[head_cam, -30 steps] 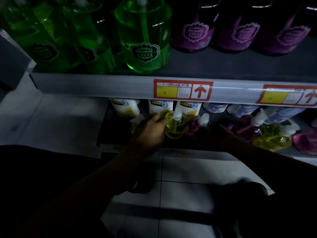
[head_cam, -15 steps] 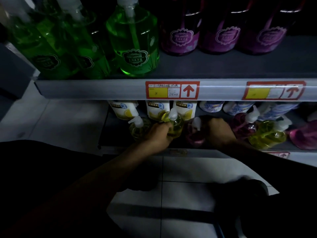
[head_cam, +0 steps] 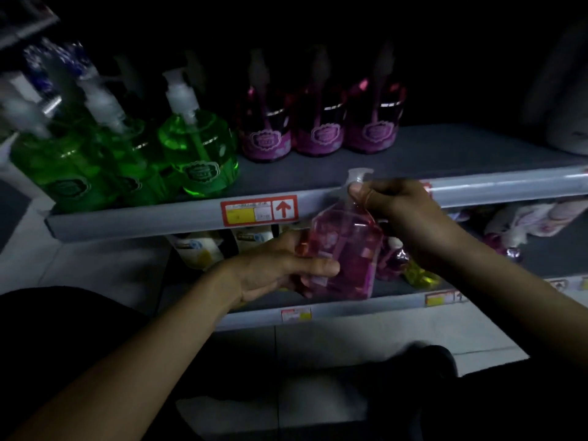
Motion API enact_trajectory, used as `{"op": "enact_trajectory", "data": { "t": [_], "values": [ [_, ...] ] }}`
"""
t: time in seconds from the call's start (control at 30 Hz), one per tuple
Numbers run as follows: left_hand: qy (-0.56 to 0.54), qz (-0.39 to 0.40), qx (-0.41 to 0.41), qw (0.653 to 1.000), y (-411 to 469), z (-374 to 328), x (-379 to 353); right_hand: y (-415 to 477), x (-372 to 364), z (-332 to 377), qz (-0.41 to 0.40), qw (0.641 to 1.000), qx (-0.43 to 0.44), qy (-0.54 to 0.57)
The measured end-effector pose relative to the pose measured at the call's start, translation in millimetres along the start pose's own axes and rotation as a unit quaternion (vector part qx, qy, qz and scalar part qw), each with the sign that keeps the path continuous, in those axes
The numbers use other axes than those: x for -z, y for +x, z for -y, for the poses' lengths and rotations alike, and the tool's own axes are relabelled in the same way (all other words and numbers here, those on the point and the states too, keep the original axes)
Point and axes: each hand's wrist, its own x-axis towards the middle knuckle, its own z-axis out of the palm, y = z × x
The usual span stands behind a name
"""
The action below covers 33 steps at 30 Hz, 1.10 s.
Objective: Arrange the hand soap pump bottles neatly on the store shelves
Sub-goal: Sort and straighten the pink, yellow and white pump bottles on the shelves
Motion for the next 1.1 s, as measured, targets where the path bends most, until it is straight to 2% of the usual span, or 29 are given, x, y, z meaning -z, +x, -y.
{"op": "enact_trajectory", "data": {
  "t": [0.07, 0.2, 0.37, 0.43, 0.5, 0.53, 0.6, 0.67, 0.73, 0.83, 1.0, 1.1],
  "values": [
    [-0.039, -0.035, -0.034, 0.998, -3, -11, -7, 5, -1, 13, 0.000, 1.000, 0.004, 0.007],
    [-0.133, 0.006, -0.088, 0.987, -1, -23, -11, 10, -2, 37, 0.015, 0.996, 0.004, 0.093],
    [-0.214, 0.039, -0.103, 0.971, 2, -27, -4, 18, -3, 52, 0.030, 0.984, 0.008, 0.177],
    [-0.183, -0.022, -0.122, 0.975, 2, -33, -8, 20, -9, 50, -0.033, 0.993, 0.027, 0.111],
    [-0.135, -0.123, -0.146, 0.972, 7, -39, -10, 21, -15, 47, -0.093, 0.995, 0.026, 0.023],
    [-0.124, -0.164, -0.161, 0.965, 9, -41, -11, 22, -19, 45, -0.098, 0.995, 0.014, 0.003],
    [-0.107, -0.202, -0.195, 0.954, 11, -43, -12, 21, -24, 41, -0.080, 0.997, 0.004, 0.001],
    [-0.098, -0.198, -0.216, 0.951, 10, -44, -11, 23, -25, 37, -0.080, 0.996, 0.020, 0.039],
    [-0.148, -0.158, -0.212, 0.953, 3, -48, -5, 25, -19, 36, -0.065, 0.989, 0.016, 0.131],
    [-0.190, -0.071, -0.204, 0.958, -6, -54, 6, 28, -13, 35, 0.019, 0.972, 0.003, 0.234],
    [-0.161, -0.124, -0.219, 0.954, -10, -51, 5, 27, -6, 41, 0.042, 0.989, 0.037, 0.134],
    [-0.114, -0.196, -0.245, 0.942, -10, -49, -3, 26, -8, 42, 0.097, 0.990, 0.046, 0.087]
  ]
}}
